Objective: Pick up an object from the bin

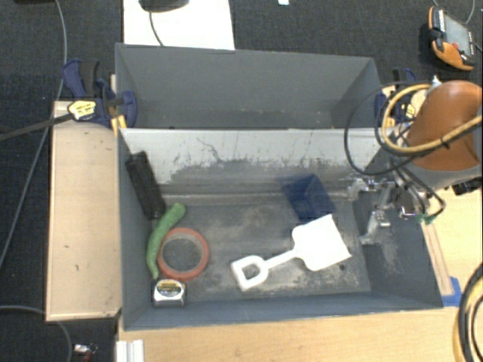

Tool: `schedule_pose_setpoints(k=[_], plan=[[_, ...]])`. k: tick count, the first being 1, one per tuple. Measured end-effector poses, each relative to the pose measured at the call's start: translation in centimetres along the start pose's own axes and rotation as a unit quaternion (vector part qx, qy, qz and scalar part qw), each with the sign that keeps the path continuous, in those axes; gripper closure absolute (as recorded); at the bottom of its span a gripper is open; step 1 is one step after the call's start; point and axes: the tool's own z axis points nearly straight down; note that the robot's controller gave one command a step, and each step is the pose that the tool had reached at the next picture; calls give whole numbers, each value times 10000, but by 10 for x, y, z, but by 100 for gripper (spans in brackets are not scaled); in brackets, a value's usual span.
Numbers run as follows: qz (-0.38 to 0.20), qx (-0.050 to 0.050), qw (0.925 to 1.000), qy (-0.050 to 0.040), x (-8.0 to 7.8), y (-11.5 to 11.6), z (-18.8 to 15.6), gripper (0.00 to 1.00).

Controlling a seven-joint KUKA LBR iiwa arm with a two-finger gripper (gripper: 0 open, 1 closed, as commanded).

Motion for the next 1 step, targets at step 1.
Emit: schedule_pose_setpoints(k=[1], plan=[[-28,8,10000,-33,-1,1,-5,0]])
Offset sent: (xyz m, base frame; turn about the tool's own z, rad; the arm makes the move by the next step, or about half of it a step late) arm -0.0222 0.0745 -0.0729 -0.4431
